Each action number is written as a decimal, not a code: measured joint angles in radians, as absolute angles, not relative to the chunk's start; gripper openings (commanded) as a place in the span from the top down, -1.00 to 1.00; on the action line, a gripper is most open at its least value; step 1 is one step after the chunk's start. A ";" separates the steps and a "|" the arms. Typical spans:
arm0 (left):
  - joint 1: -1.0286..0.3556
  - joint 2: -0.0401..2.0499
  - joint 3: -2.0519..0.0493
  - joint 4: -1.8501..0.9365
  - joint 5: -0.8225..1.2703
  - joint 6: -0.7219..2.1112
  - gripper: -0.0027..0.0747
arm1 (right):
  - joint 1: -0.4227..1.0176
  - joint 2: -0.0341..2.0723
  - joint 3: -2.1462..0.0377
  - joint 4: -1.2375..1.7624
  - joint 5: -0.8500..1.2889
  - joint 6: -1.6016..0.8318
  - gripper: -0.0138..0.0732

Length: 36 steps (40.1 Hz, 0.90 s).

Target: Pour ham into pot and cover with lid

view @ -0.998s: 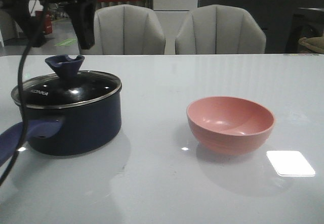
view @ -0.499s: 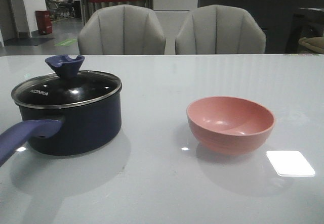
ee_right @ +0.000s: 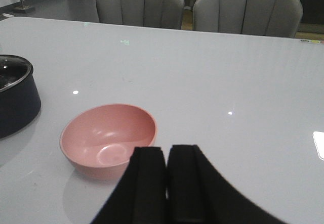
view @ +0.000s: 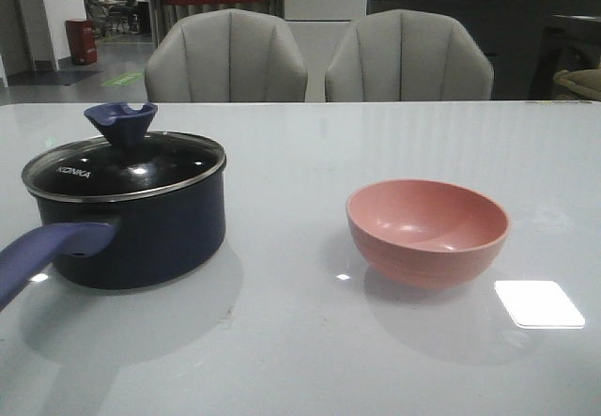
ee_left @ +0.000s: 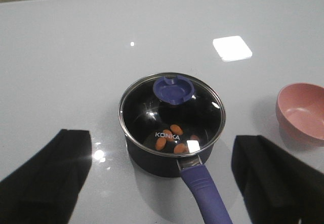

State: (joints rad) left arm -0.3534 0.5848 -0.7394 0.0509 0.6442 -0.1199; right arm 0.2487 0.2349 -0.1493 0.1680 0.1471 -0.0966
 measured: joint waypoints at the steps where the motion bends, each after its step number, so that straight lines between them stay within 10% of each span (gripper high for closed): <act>1: -0.353 0.544 -0.705 0.053 0.632 -0.120 -0.63 | 0.249 0.235 -0.149 0.168 0.147 -0.097 0.34; 14: -0.353 0.202 -0.384 0.062 0.451 -0.120 -0.60 | 0.249 0.235 -0.149 0.168 0.147 -0.097 0.34; 26: -0.353 0.172 -0.328 0.065 0.429 -0.120 0.61 | 0.249 0.235 -0.149 0.168 0.147 -0.097 0.34; 36: -0.353 0.172 -0.328 0.065 0.428 -0.120 0.64 | 0.249 0.235 -0.149 0.168 0.147 -0.097 0.34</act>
